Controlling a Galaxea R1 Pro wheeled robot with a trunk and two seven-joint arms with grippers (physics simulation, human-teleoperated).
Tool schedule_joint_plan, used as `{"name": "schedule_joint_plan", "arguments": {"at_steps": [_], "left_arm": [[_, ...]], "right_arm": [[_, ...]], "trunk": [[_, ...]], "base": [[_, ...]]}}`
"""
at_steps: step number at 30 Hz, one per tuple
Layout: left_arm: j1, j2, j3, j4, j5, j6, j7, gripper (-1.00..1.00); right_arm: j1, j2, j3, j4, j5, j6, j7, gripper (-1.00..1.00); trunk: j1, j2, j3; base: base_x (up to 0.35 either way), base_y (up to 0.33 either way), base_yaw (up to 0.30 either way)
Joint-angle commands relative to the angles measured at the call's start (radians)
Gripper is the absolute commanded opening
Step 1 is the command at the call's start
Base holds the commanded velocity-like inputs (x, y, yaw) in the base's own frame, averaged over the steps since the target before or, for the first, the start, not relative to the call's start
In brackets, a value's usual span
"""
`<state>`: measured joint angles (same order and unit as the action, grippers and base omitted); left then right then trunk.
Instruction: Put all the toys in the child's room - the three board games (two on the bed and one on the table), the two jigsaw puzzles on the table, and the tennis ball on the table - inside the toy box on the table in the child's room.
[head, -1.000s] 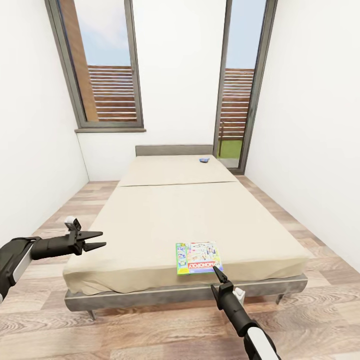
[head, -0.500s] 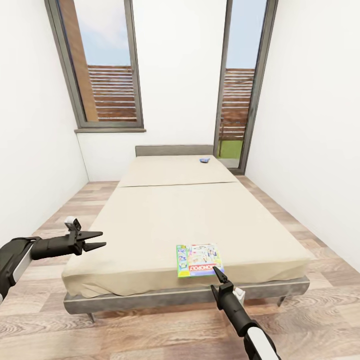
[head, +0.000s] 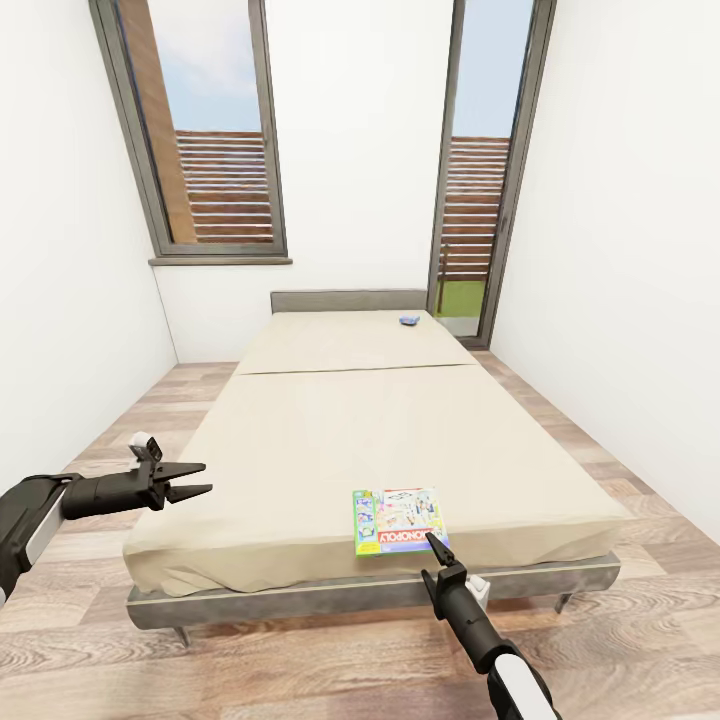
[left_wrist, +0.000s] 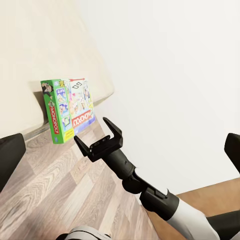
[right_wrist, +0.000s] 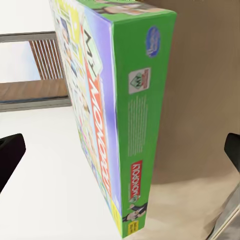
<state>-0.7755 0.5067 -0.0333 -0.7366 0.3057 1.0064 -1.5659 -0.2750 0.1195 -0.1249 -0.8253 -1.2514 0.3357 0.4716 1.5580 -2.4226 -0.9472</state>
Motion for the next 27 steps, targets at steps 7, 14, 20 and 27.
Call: {"name": "schedule_joint_plan", "arguments": {"at_steps": [7, 14, 20, 27], "left_arm": [[-0.001, 0.001, -0.003, 0.000, 0.001, 0.009, -0.005, 1.00], [-0.001, 0.001, -0.003, 0.000, 0.001, 0.009, -0.005, 1.00], [-0.001, 0.000, -0.003, 0.000, 0.001, 0.009, -0.005, 1.00], [-0.001, 0.001, -0.003, 0.000, 0.001, 0.009, -0.005, 1.00]], "right_arm": [[-0.001, 0.001, -0.004, 0.000, -0.008, 0.009, 0.001, 1.00], [-0.001, 0.000, -0.004, 0.000, -0.008, 0.009, 0.001, 1.00], [0.000, 0.000, -0.004, 0.000, -0.008, 0.009, 0.000, 1.00], [0.000, 0.000, -0.004, 0.000, -0.008, 0.009, 0.000, 1.00]], "trunk": [[0.000, 0.000, -0.001], [0.000, 0.000, -0.001], [0.000, 0.000, -0.001], [0.000, 0.000, -0.001]], "base": [[0.079, 0.048, 0.000], [0.071, 0.048, 0.000], [0.013, 0.009, 0.000], [0.002, 0.001, 0.000]]}}
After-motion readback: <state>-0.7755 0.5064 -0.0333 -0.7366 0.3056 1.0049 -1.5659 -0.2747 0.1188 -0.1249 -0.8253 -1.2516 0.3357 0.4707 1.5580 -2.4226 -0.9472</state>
